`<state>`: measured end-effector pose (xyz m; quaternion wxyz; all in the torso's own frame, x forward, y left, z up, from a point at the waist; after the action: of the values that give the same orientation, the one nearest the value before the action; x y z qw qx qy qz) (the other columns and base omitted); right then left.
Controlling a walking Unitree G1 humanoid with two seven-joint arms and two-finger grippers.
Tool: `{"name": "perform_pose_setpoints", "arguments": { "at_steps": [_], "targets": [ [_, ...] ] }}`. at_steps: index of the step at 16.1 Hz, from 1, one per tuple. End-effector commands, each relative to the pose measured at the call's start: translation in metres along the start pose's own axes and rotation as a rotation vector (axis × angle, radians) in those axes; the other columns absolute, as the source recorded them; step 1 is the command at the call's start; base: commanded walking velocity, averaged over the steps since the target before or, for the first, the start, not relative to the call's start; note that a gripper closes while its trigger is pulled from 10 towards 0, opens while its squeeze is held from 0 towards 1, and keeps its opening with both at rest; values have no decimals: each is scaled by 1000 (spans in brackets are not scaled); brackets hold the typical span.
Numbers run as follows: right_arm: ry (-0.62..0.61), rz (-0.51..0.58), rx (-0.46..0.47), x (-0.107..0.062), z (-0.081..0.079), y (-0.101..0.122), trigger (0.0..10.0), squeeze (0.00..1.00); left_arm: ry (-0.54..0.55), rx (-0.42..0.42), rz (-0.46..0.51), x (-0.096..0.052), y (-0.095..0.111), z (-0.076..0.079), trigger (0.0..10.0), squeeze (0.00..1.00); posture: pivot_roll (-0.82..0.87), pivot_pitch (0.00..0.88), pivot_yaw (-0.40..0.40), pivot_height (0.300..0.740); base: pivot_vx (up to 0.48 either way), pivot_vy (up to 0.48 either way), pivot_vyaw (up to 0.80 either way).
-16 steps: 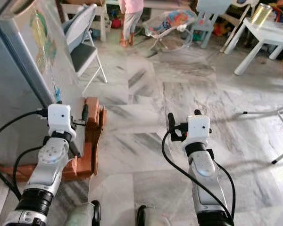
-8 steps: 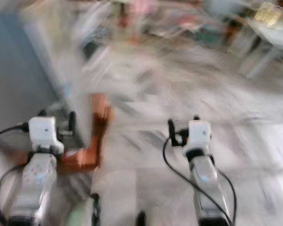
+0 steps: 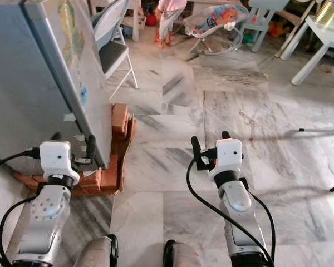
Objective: Restocking fridge
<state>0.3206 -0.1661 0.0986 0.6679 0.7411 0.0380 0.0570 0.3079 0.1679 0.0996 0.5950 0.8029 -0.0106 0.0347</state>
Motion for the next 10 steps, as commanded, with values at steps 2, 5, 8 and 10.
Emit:
{"name": "perform_pose_setpoints", "arguments": {
  "at_steps": [2, 5, 8, 10],
  "targets": [
    [-16, 6, -2, -2, 4, 2, 10000, 0, -27, -1, -6, -3, 0, 6, 10000, 0, 110, 109, -77, 740, 261, 0, 0],
    [-13, 0, -3, -2, 4, 0, 10000, 0, -41, -9, -11, -5, -1, 10, 10000, 0, 113, 112, -80, 740, 315, 0, 0],
    [-15, -2, -6, -1, 5, 0, 10000, 0, -42, -10, -16, -5, -2, 10, 10000, 0, 113, 113, -82, 740, 328, 0, 0],
    [-17, -2, -8, -1, 6, 0, 10000, 0, -46, -12, -16, -5, -1, 12, 10000, 0, 109, 115, -82, 740, 326, 0, 0]
  ]
}}
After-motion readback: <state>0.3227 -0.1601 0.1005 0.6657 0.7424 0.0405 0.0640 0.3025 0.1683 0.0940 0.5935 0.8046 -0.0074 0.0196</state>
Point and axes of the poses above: a point about 5 cm out from each wrist's last joint towards the gripper, its own x axis pointing out of the wrist towards the gripper, its own y axis along the axis of the wrist's last joint, z = x × y, the point moved 5 cm from there along x, pointing out of the wrist towards the gripper, and after that the axes turned 10 degrees about x, right-handed, at the moved point
